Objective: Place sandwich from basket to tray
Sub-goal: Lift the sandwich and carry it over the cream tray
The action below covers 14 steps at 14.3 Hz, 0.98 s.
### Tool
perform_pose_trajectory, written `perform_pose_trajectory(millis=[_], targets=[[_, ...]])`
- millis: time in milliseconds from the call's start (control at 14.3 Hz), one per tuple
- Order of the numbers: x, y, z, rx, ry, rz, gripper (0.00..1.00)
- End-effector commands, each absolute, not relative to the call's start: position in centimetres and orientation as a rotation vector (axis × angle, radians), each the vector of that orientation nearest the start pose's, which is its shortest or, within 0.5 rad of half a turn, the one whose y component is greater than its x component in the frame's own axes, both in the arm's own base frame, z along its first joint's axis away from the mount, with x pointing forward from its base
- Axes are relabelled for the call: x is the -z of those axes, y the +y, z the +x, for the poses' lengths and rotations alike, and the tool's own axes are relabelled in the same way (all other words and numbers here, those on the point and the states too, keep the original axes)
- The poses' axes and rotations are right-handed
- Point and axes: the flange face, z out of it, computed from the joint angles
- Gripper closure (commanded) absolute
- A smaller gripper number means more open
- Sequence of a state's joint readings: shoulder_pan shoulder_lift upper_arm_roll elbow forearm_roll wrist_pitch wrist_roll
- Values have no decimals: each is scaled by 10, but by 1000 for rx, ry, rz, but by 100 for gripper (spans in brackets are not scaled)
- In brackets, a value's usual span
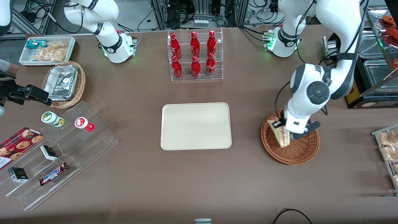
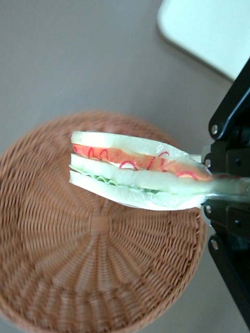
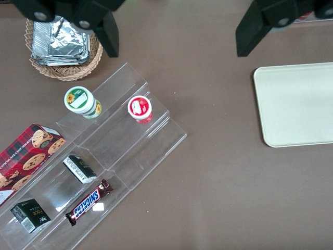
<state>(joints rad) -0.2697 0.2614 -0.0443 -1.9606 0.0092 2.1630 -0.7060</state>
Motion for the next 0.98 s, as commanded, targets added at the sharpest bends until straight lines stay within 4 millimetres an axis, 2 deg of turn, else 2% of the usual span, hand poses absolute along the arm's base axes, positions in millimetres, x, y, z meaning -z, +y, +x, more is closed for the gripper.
perform_pose_trajectory(millis=[0,280,420,630,770,910], targets=[[-332,-244,589,-145,-383,-3078,92],[-317,-347,570,-174,-330,-3119,93],[-309,-386,563,-176,-300,-3133,93],[-296,-441,545,-169,-295,-3140,93],[-289,-475,523,-169,-277,-3134,94],[-278,-493,508,-180,-240,-3132,95]])
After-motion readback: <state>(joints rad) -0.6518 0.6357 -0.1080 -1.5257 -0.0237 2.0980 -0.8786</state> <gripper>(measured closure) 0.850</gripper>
